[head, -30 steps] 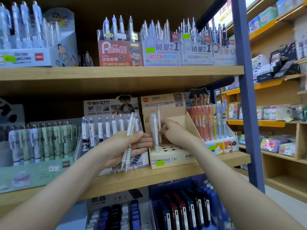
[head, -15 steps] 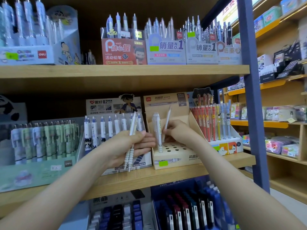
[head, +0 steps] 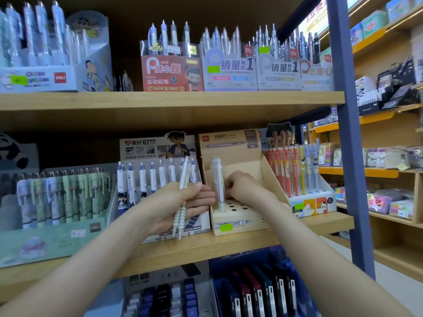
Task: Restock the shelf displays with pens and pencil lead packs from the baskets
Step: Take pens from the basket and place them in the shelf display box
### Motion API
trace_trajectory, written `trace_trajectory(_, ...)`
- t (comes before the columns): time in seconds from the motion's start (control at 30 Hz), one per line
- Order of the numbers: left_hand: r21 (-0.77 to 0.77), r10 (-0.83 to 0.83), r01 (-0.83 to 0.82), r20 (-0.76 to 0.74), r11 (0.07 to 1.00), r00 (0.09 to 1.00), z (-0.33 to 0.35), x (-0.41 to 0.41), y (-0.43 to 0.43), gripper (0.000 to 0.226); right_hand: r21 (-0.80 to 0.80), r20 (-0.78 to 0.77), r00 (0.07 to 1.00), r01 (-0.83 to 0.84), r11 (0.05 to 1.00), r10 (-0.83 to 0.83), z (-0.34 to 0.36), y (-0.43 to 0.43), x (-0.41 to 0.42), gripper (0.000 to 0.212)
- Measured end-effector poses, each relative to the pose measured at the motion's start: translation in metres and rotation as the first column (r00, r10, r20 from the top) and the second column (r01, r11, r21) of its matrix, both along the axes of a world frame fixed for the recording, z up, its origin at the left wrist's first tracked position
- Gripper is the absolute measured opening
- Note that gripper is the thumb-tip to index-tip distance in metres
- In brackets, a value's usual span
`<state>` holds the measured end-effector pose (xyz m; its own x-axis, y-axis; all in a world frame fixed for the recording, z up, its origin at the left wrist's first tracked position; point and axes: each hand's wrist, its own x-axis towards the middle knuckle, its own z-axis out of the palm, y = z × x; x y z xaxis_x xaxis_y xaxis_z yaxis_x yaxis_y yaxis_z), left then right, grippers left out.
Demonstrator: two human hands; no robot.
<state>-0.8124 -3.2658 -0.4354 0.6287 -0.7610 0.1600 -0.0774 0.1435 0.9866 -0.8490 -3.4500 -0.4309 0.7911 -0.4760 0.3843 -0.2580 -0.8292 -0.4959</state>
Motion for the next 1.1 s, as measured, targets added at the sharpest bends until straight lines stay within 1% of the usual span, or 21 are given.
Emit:
trace_trajectory(0.03, -0.001, -0.003, 0.003, 0.002, 1.0, 1.0, 0.0, 0.0, 0.0, 0.024, 0.005, -0.017, 1.0, 0.009, 1.0, -0.009, 0.001, 0.001, 0.0, 0.022)
trace_trajectory(0.07, -0.002, -0.004, 0.004, 0.004, 1.0, 1.0, 0.0, 0.0, 0.0, 0.024, 0.005, -0.008, 1.0, 0.011, 1.0, -0.011, 0.002, 0.001, -0.001, 0.019)
trace_trajectory(0.13, -0.003, -0.007, 0.007, 0.006, 1.0, 1.0, 0.0, 0.0, 0.0, 0.023, 0.018, 0.1, 0.995, -0.004, 1.0, 0.002, 0.0, 0.002, -0.003, 0.007)
trace_trajectory(0.2, -0.004, -0.009, 0.009, 0.004, 1.0, 1.0, 0.0, 0.0, 0.0, 0.023, 0.057, 0.239, 0.971, -0.026, 0.998, 0.011, -0.003, 0.002, -0.005, 0.01)
trace_trajectory(0.23, -0.004, -0.009, 0.009, 0.005, 1.0, 1.0, 0.0, 0.0, 0.0, 0.023, 0.068, 0.267, 0.964, -0.033, 0.997, 0.014, -0.003, 0.003, -0.005, 0.011)
trace_trajectory(0.3, 0.001, -0.009, 0.009, 0.01, 1.0, 1.0, 0.0, 0.0, 0.001, 0.024, 0.061, 0.242, 0.97, -0.036, 0.998, 0.02, -0.001, 0.004, -0.007, 0.01)
trace_trajectory(0.4, 0.016, -0.01, 0.01, 0.036, 1.0, 0.999, -0.001, -0.001, 0.002, 0.025, 0.021, 0.131, 0.991, -0.019, 1.0, 0.016, 0.004, 0.006, -0.01, 0.007)
trace_trajectory(0.43, 0.016, -0.014, 0.013, 0.051, 1.0, 0.999, -0.001, -0.002, 0.003, 0.026, 0.008, 0.123, 0.992, -0.004, 1.0, 0.003, 0.004, 0.006, -0.011, 0.01)
trace_trajectory(0.47, 0.013, -0.021, 0.02, 0.069, 1.0, 0.997, 0.0, -0.003, 0.005, 0.026, 0.011, 0.161, 0.987, 0.005, 1.0, -0.007, 0.002, 0.005, -0.013, 0.012)
trace_trajectory(0.5, 0.005, -0.03, 0.03, 0.089, 1.0, 0.996, 0.0, -0.004, 0.007, 0.027, 0.04, 0.245, 0.969, 0.006, 0.999, -0.015, 0.0, 0.006, -0.017, 0.013)
trace_trajectory(0.53, -0.007, -0.042, 0.043, 0.108, 0.999, 0.993, 0.001, -0.005, 0.009, 0.027, 0.082, 0.364, 0.931, -0.011, 0.997, -0.02, -0.001, 0.009, -0.024, 0.013)
trace_trajectory(0.6, -0.031, -0.086, 0.091, 0.138, 0.995, 0.987, 0.004, -0.007, 0.013, 0.028, 0.132, 0.604, 0.797, -0.115, 0.985, 0.012, 0.0, 0.017, -0.041, 0.011)
trace_trajectory(0.63, -0.033, -0.124, 0.131, 0.152, 0.991, 0.981, 0.006, -0.009, 0.015, 0.029, 0.128, 0.67, 0.739, -0.21, 0.969, 0.072, 0.002, 0.022, -0.05, 0.011)
trace_trajectory(0.67, -0.022, -0.168, 0.175, 0.171, 0.984, 0.971, 0.008, -0.012, 0.015, 0.031, 0.106, 0.684, 0.711, -0.315, 0.943, 0.161, 0.005, 0.029, -0.058, 0.012)
trace_trajectory(0.7, -0.002, -0.21, 0.214, 0.197, 0.977, 0.958, 0.009, -0.015, 0.014, 0.032, 0.085, 0.644, 0.717, -0.413, 0.907, 0.266, 0.008, 0.036, -0.065, 0.013)
trace_trajectory(0.77, 0.026, -0.273, 0.274, 0.235, 0.961, 0.933, 0.012, -0.022, 0.01, 0.03, 0.107, 0.484, 0.755, -0.553, 0.826, 0.442, 0.009, 0.047, -0.072, 0.017)
trace_trajectory(0.8, 0.03, -0.296, 0.298, 0.24, 0.954, 0.925, 0.013, -0.025, 0.007, 0.027, 0.135, 0.432, 0.763, -0.581, 0.802, 0.48, 0.009, 0.05, -0.073, 0.021)
trace_trajectory(0.83, 0.032, -0.318, 0.32, 0.242, 0.947, 0.917, 0.014, -0.027, 0.005, 0.026, 0.156, 0.425, 0.758, -0.6, 0.785, 0.495, 0.009, 0.052, -0.074, 0.023)
trace_trajectory(0.9, 0.047, -0.354, 0.354, 0.251, 0.934, 0.901, 0.016, -0.03, 0.003, 0.028, 0.161, 0.477, 0.71, -0.65, 0.743, 0.518, 0.01, 0.051, -0.078, 0.022)
trace_trajectory(1.03, 0.03, -0.378, 0.381, 0.228, 0.924, 0.897, 0.018, -0.03, 0.001, 0.037, 0.191, 0.565, 0.622, -0.738, 0.648, 0.542, 0.004, 0.046, -0.078, 0.021)
trace_trajectory(1.1, 0.031, -0.364, 0.368, 0.245, 0.929, 0.899, 0.02, -0.03, 0.001, 0.046, 0.19, 0.622, 0.587, -0.755, 0.628, 0.518, 0.006, 0.045, -0.075, 0.021)
